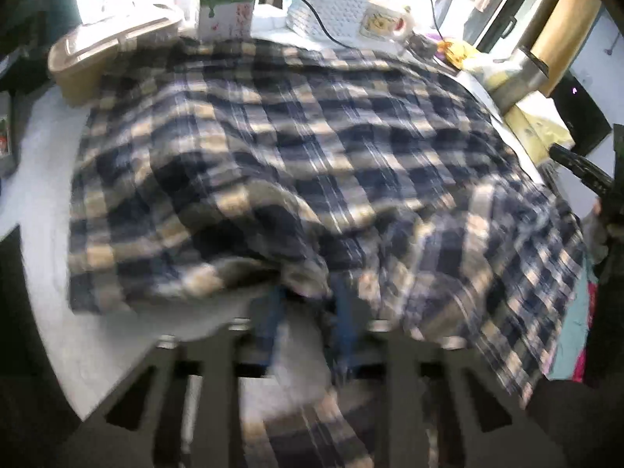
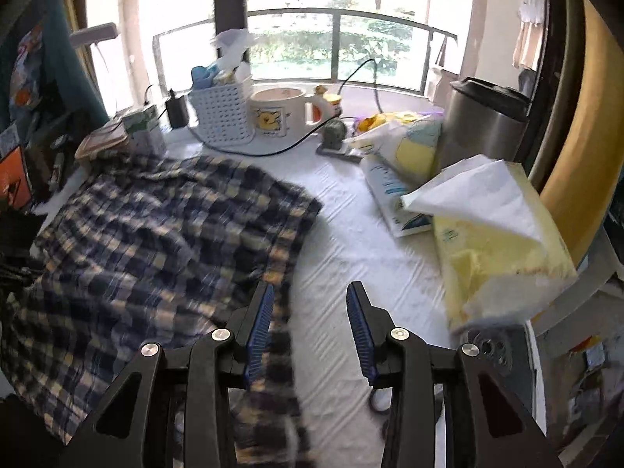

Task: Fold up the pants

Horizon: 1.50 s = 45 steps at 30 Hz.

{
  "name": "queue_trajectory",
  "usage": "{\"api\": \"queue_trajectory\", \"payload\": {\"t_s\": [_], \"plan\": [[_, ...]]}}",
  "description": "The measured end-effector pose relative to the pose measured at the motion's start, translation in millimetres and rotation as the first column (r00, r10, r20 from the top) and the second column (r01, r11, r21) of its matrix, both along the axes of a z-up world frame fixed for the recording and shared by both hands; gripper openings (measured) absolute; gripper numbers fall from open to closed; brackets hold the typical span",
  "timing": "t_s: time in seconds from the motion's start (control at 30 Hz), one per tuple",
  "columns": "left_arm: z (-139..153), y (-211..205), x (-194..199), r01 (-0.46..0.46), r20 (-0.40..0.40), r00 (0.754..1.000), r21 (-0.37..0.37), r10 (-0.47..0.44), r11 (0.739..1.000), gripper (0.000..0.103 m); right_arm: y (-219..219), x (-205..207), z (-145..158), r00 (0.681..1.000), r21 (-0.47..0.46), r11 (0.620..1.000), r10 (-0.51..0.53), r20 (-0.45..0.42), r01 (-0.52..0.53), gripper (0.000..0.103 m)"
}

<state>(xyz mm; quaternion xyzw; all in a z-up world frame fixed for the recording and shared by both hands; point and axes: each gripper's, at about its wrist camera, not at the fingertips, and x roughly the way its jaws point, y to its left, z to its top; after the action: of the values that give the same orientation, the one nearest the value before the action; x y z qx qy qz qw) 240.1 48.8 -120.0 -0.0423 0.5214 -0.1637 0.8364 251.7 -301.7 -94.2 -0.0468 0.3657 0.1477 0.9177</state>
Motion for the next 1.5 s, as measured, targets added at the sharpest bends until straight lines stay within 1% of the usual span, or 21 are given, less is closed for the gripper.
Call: {"api": "queue_trajectory", "payload": {"t_s": [0.17,0.3,0.43,0.47,0.53,0.6,0.63,0.73,0.77,0.83,1.03,1.1,1.13,1.17,1.2,1.23,1.27,1.3,1.33,1.4,1.5], "plan": [[12.4,8.0,19.0,-0.027,0.083,0.996,0.001,0.027,1.000,0.005,-13.2,12.7,6.5,1.000,0.028,1.000,-0.008,-0.007,0.008,0.041],[23.5,8.8,32.7,-0.017,0.125,0.992,0.023,0.014,1.000,0.005,6.6,37.2,-1.2,0.996,-0.002,0.998,0.067,-0.052,-0.067,0.041],[23.0,8.9,46.1,-0.010,0.135,0.991,0.044,0.004,0.999,0.005,28.2,93.2,-21.7,0.987,0.039,0.995,0.096,-0.131,-0.092,0.043],[21.9,10.5,47.8,-0.010,0.133,0.991,0.043,0.005,0.999,0.005,33.4,112.1,-30.1,0.981,0.047,0.995,0.096,-0.170,-0.089,0.049],[18.5,10.0,49.7,-0.011,0.128,0.992,0.039,0.006,0.999,0.005,42.8,133.2,-42.2,0.968,0.041,0.993,0.115,-0.221,-0.108,0.054],[17.4,11.6,48.5,-0.010,0.137,0.991,0.034,0.005,0.999,0.005,51.6,145.4,-48.4,0.966,0.030,0.992,0.128,-0.226,-0.125,0.053],[17.2,12.1,48.7,-0.010,0.139,0.990,0.029,0.006,1.000,0.005,56.1,148.1,-47.2,0.970,0.020,0.991,0.136,-0.201,-0.135,0.033],[19.1,15.3,52.9,-0.017,0.162,0.987,0.026,0.012,1.000,0.005,73.2,154.2,-44.5,0.982,-0.102,0.984,0.130,-0.140,-0.145,0.018],[20.8,16.2,56.7,-0.019,0.169,0.986,0.032,0.013,0.999,0.005,79.0,158.9,-42.9,0.987,-0.154,0.979,0.120,-0.110,-0.136,0.016],[28.4,17.2,66.0,-0.027,0.194,0.981,0.038,0.019,0.999,0.005,83.5,170.1,-36.3,0.994,-0.192,0.977,0.085,-0.064,-0.096,0.012],[59.0,19.2,77.4,-0.031,0.242,0.970,0.011,0.027,0.999,0.005,80.5,210.8,-11.6,0.999,-0.155,0.987,-0.034,0.002,0.033,0.013],[58.9,19.8,65.4,-0.009,0.212,0.977,-0.014,0.011,1.000,0.005,79.8,209.1,-7.2,0.999,-0.145,0.989,-0.032,-0.009,0.031,0.019],[55.9,20.8,59.8,0.001,0.185,0.983,-0.032,0.004,1.000,0.006,79.8,202.7,-4.6,1.000,-0.146,0.989,-0.025,-0.008,0.024,0.029],[51.7,21.5,53.1,0.009,0.150,0.989,-0.057,0.000,0.998,0.006,78.2,194.9,-2.1,1.000,-0.145,0.989,-0.015,-0.007,0.013,0.048],[45.9,21.6,44.1,0.015,0.111,0.994,-0.073,-0.007,0.997,0.007,75.5,187.5,-0.1,1.000,-0.138,0.990,-0.006,-0.011,0.004,0.058],[41.8,19.4,37.8,0.017,0.092,0.996,-0.074,-0.010,0.997,0.013,69.4,175.4,3.1,1.000,-0.119,0.993,0.005,-0.011,-0.007,0.071],[36.6,21.4,25.9,0.013,0.081,0.997,-0.072,-0.007,0.997,0.021,63.2,162.7,5.7,1.000,-0.099,0.995,0.012,-0.010,-0.013,0.071],[33.8,23.7,17.9,0.009,0.076,0.997,-0.076,-0.003,0.997,0.042,58.0,148.7,8.4,1.000,-0.076,0.997,0.025,-0.011,-0.026,0.071],[30.9,26.2,10.1,0.007,0.067,0.998,-0.083,-0.001,0.996,0.055,51.0,131.7,11.6,0.999,-0.048,0.998,0.042,-0.012,-0.043,0.071],[23.5,30.4,-6.2,0.003,0.050,0.999,-0.073,0.001,0.997,0.055,36.0,96.1,18.9,0.998,0.009,0.998,0.070,-0.004,-0.070,0.071],[15.7,38.1,-22.1,-0.027,0.046,0.998,-0.051,0.030,0.998,0.056,30.5,52.9,21.7,0.994,0.029,0.994,0.110,0.001,-0.110,0.071]]}}
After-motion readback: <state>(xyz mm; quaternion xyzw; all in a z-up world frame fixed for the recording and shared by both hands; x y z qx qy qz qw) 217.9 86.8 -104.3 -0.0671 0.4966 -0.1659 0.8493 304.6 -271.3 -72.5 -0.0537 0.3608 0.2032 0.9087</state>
